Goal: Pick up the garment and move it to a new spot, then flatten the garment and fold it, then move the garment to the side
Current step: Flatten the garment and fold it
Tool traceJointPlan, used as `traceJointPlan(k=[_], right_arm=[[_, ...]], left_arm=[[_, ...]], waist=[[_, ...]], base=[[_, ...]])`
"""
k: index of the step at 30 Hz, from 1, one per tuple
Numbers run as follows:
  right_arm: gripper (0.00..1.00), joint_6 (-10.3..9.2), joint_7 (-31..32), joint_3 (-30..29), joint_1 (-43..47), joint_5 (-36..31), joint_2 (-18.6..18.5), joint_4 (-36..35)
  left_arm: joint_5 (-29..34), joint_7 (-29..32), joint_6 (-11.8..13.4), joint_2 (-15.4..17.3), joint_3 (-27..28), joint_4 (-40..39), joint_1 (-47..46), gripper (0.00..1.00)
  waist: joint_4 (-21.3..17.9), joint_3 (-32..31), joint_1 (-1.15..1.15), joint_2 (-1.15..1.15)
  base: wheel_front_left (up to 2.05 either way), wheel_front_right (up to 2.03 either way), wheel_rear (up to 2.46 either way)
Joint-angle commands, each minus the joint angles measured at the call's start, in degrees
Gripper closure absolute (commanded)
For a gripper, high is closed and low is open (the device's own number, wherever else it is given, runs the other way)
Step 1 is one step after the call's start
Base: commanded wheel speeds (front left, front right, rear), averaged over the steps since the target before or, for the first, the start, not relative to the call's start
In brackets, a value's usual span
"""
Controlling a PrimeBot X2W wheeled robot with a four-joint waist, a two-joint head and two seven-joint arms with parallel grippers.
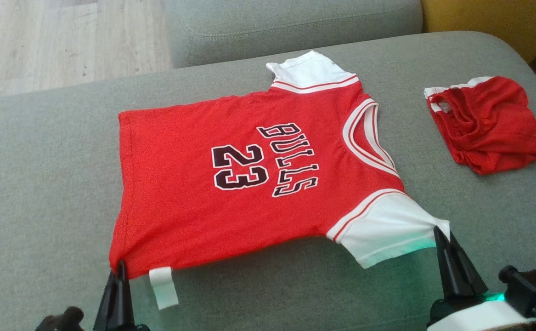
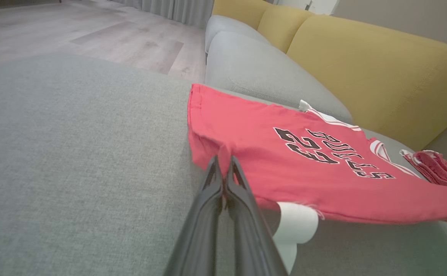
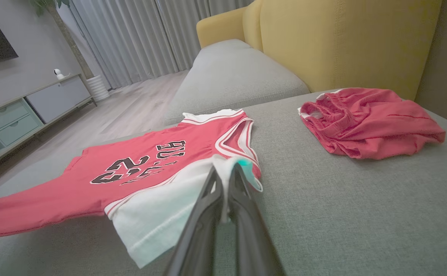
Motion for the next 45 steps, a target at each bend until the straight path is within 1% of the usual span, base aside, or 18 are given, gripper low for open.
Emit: traceJointPlan(k=[1, 8, 13, 19, 23, 27, 31, 35, 41, 42, 44, 45], right_arm=[[1.00, 0.21, 0.28, 0.95, -1.57, -0.03, -0.36, -1.77], [1.00, 0.21, 1.02, 1.32, -3.14, 0.45, -0.36, 1.49], [1.00, 0.21, 1.02, 1.20, -6.05, 0.80, -0.36, 4.83], [1.00, 0.21, 0.78, 0.70, -13.59, 1.15, -0.36, 9.18], [1.00, 0.21, 0.72, 0.50, -19.13, 0.89, -0.36, 12.19], [1.00, 0.21, 0.54, -0.21, -23.51, 0.42, -0.36, 15.18], [1.00, 0.21, 0.01, -0.91, -29.66, 0.45, -0.36, 20.27], [1.00, 0.21, -0.08, -0.82, -35.62, -0.93, -0.36, 26.80], [1.00, 0.21, -1.34, -0.70, -43.15, -3.17, -0.36, 37.26], [1.00, 0.21, -1.62, -0.38, -45.27, -3.59, -0.36, 40.81], [1.00, 0.21, -1.83, 0.18, -47.28, -3.87, -0.36, 44.19], [0.97, 0.21, -2.14, 0.41, -48.30, -3.77, -0.36, 45.83]], left_arm=[[-0.65, 0.06, 0.10, 0.52, 1.75, -1.27, -2.07, 1.00], [-4.79, 2.83, -1.67, -1.96, 0.91, 3.45, -3.04, 1.00], [-8.90, 4.55, -3.46, -4.80, 1.12, 5.32, -5.35, 1.00], [-14.03, 6.08, -5.53, -8.62, 2.64, 7.66, -11.25, 1.00], [-15.41, 5.75, -5.87, -9.65, 4.35, 11.29, -15.87, 1.00], [-15.42, 5.60, -6.05, -9.85, 4.89, 14.12, -19.33, 1.00], [-14.53, 5.24, -5.87, -9.71, 5.10, 17.78, -23.64, 1.00], [-13.42, 4.90, -6.12, -9.53, 4.64, 20.77, -26.81, 1.00], [-12.82, 4.79, -6.72, -9.86, 3.91, 23.64, -29.52, 1.00], [-12.55, 4.77, -6.78, -9.99, 3.56, 24.26, -30.10, 1.00], [-12.14, 4.90, -6.68, -10.08, 3.06, 24.72, -30.56, 1.00], [-11.98, 4.98, -6.66, -10.12, 2.83, 24.87, -30.75, 1.00]], waist=[[0.16, -0.16, 0.00, -0.01], [0.50, -0.43, 0.00, -0.01], [0.81, 0.43, 0.00, -0.01], [1.52, 2.38, 0.00, -0.01], [1.98, 3.88, 0.00, -0.01], [2.22, 5.01, 0.00, -0.01], [2.26, 6.47, 0.00, -0.01], [2.17, 7.72, 0.00, -0.01], [2.62, 9.06, 0.00, -0.01], [2.86, 9.35, 0.00, -0.01], [3.12, 9.58, 0.00, -0.01], [3.26, 9.71, 0.00, -0.01]], base=[[0.00, 0.00, 0.00], [0.00, 0.00, 0.00], [0.00, 0.00, 0.00], [0.00, 0.00, 0.00], [0.00, 0.00, 0.00], [0.00, 0.00, 0.00], [0.00, 0.00, 0.00], [0.00, 0.00, 0.00], [0.00, 0.00, 0.00], [0.00, 0.00, 0.00], [0.00, 0.00, 0.00], [0.00, 0.00, 0.00]])
